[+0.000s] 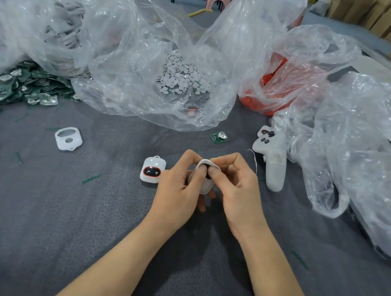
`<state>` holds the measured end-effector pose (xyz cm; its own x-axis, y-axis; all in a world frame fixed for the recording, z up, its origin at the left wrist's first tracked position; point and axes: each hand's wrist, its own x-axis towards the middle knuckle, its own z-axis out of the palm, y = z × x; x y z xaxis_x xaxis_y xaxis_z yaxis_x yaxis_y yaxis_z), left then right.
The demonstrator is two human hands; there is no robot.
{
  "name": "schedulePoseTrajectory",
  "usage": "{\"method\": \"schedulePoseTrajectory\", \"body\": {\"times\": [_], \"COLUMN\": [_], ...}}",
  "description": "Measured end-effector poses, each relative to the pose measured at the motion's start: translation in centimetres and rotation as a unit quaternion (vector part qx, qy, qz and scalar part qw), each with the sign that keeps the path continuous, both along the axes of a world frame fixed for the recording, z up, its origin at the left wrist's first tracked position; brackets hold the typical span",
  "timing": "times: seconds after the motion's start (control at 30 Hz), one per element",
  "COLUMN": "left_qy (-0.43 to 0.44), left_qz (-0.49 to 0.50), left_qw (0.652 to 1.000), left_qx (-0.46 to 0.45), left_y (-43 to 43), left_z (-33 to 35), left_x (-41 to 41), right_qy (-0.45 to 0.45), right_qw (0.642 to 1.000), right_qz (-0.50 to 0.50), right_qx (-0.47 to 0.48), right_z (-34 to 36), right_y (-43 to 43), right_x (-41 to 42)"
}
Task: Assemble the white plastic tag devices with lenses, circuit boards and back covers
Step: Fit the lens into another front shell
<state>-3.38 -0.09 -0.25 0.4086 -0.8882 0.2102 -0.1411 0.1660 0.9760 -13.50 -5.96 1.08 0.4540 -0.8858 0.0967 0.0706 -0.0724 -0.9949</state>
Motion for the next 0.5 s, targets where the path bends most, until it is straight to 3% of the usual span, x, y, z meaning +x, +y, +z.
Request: {"method": "schedulePoseTrajectory", "body": {"times": [0.13, 0.5], "left_qy": [-0.019, -0.097], "left_qz": [0.033, 0.039], "left_qw": [0.999, 0.994], "left_qx": [-0.004, 0.022], "left_y": [-0.25, -0.26], "left_z": [-0.38, -0.65], "left_x": [0.04, 0.03], "right_qy": [-0.028, 0.058], "right_qw": [0.999, 0.997], "right_qz": [0.009, -0.042], "right_qx": [0.035, -0.013], "right_z": [0.06, -0.32], "right_y": [0.06, 0.02], "right_x": [0.21, 0.15]}}
